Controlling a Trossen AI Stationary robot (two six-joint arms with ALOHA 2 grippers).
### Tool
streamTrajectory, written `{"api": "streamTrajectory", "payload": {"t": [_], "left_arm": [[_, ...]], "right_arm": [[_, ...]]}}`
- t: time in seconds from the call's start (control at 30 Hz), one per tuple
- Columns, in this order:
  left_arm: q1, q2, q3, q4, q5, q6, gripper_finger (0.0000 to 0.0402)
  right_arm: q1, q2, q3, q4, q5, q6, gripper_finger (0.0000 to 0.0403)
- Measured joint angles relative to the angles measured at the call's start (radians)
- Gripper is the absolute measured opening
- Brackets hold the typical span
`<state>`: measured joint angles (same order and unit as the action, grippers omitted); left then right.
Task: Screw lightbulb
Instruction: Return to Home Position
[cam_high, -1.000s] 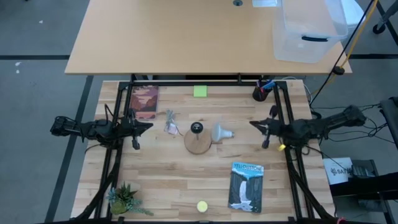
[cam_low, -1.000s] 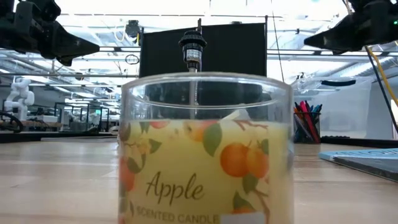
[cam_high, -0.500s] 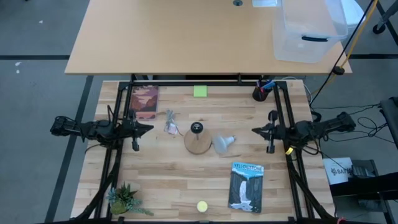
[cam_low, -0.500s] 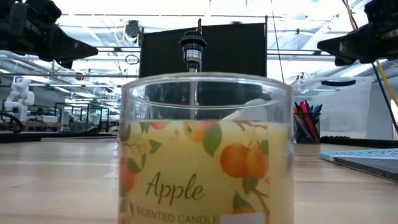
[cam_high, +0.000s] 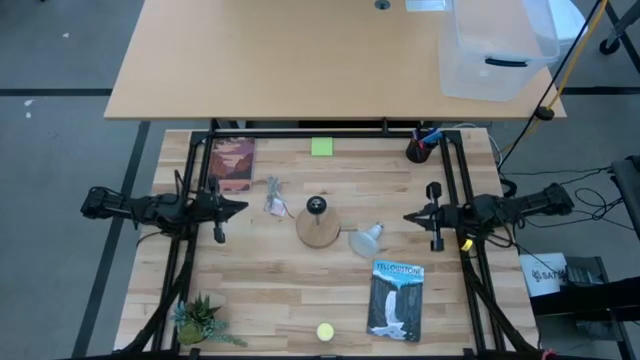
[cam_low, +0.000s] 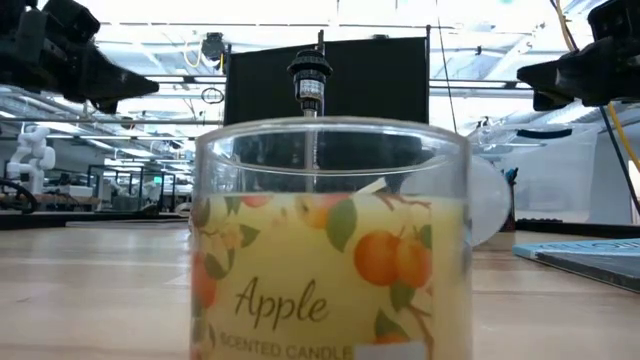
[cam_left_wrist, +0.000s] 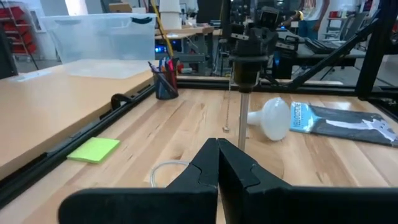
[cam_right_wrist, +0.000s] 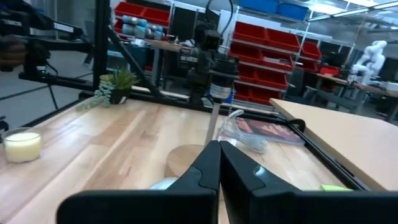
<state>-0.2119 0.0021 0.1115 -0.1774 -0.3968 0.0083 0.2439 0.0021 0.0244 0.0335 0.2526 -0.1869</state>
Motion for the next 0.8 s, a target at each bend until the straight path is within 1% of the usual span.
{"api": "streamTrajectory", "payload": {"t": [0.07,0.2,0.37,0.57,0.8], "left_arm": [[0.0,0.0,-0.028,0.025,0.012,-0.001,0.0],[0.0,0.0,-0.068,0.129,0.092,0.002,0.0],[0.0,0.0,-0.072,0.143,0.097,0.002,0.0],[0.0,0.0,-0.072,0.143,0.1,0.001,0.0],[0.0,0.004,-0.072,0.142,0.099,0.0,0.0]], "right_arm": [[-0.007,0.0,-0.005,0.009,-0.026,0.0,0.0],[-0.016,0.0,-0.009,0.014,-0.082,0.026,0.0],[-0.016,0.0,-0.01,0.007,-0.131,0.045,0.0],[-0.016,0.0,-0.011,0.018,-0.13,0.029,0.0],[-0.016,0.0,-0.011,0.043,-0.176,0.025,0.0]]}}
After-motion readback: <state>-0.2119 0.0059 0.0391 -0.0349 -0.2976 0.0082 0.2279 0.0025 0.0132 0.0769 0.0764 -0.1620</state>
